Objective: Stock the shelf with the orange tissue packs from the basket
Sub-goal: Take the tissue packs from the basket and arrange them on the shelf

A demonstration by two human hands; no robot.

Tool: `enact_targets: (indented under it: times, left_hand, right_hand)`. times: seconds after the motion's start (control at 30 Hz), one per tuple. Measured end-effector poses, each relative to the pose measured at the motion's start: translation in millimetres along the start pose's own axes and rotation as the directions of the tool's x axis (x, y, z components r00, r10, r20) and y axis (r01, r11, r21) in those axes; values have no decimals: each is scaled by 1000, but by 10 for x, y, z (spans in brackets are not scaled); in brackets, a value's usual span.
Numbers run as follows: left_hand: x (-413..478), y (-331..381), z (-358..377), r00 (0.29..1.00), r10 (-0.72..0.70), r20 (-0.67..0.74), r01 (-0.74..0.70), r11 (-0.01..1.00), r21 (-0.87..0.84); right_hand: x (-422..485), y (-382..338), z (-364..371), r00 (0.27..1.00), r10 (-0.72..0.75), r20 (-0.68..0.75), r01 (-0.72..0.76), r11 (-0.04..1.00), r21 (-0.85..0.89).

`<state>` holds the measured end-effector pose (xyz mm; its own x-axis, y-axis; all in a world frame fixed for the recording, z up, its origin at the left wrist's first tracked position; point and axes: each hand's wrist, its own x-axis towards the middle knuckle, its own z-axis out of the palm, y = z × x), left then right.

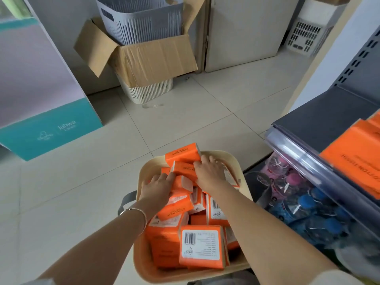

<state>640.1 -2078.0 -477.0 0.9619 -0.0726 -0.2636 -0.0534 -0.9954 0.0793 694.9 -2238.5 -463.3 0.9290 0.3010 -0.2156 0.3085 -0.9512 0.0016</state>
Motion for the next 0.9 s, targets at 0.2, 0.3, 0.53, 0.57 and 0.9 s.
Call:
enact_targets:
  times: [0.2, 0.3, 0.53, 0.57, 0.9]
  left_hand:
    - [-97, -56, -124, 998, 17, -56, -17, 1000, -10]
    - [-203, -35, -305, 993, 49, -106, -47, 999, 22]
    - [-528, 397, -884, 951, 159, -266, -154, 987, 39]
    - [-584, 473, -965, 940, 175, -292, -172, 984, 38]
    - [-1159, 1396, -1701, 805, 322, -498, -350, 936, 38]
  right_hand:
    - [-132, -9, -121, 999, 10, -34, -5, 991, 133]
    - [-282, 106, -353, 998, 23, -66, -9, 978, 210]
    - [-969, 455, -1004, 969, 147, -196, -94, 962, 257]
    - [-1086, 502, -1099, 963, 162, -214, -104, 960, 260]
    - [-2249, 1076, -1813, 841, 372, -393, -231, 904, 361]
